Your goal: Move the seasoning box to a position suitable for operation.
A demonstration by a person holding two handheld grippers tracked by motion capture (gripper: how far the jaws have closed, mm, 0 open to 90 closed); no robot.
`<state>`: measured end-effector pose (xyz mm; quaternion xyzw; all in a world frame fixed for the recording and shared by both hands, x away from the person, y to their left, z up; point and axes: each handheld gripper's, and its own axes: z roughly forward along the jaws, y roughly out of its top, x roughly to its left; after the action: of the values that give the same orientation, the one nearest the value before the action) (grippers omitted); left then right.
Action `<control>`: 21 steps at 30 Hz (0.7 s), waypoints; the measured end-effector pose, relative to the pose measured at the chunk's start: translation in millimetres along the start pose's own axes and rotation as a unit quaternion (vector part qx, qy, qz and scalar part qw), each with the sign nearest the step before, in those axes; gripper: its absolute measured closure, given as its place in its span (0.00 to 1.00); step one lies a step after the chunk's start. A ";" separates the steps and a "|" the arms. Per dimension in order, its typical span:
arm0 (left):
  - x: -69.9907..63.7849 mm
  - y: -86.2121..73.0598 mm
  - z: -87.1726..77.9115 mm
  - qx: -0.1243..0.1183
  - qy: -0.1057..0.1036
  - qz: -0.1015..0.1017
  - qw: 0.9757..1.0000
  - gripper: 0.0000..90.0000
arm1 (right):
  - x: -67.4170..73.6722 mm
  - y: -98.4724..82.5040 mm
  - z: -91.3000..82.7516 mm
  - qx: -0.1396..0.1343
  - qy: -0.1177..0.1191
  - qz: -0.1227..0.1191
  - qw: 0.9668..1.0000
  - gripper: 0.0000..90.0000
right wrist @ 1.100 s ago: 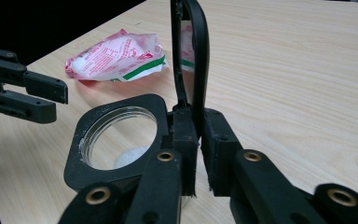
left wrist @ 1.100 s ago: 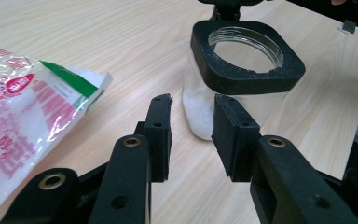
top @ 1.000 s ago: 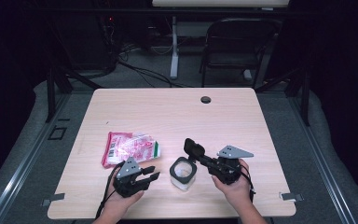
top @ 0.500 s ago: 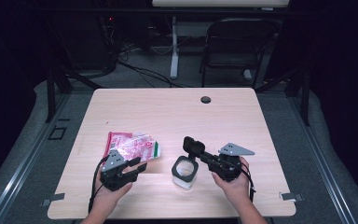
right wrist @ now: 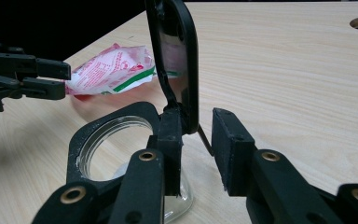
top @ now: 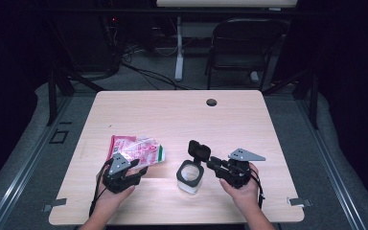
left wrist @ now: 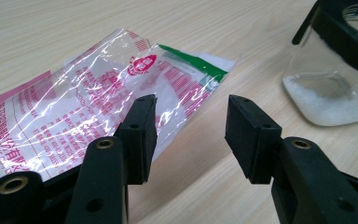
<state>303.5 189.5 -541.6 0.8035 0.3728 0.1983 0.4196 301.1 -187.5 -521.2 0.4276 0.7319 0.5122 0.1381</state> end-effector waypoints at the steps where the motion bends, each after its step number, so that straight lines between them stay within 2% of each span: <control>1: 0.4 -0.5 1.1 0.000 0.003 0.000 1.000 0.59 | -0.1 -0.2 0.0 0.000 0.001 0.000 1.000 0.81; 8: 0.7 -1.8 7.1 0.010 0.010 0.007 1.000 0.56 | 0.7 -0.7 1.8 -0.001 0.002 0.004 1.000 0.80; 13: -1.5 -2.0 11.7 0.013 0.006 0.011 1.000 0.55 | -0.7 2.8 9.5 0.008 0.003 -0.006 1.000 0.74; 16: -2.1 -1.9 12.6 0.014 0.005 0.013 1.000 0.55 | -0.8 3.8 15.2 0.012 0.004 -0.007 1.000 0.77; 21: -2.0 -2.0 14.0 0.012 0.006 0.013 1.000 0.55 | 3.0 4.5 18.0 0.016 0.004 -0.023 1.000 0.87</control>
<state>310.1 181.3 -551.3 0.8122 0.3675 0.2036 0.4048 313.0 -173.3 -524.5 0.4107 0.7505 0.4984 0.1402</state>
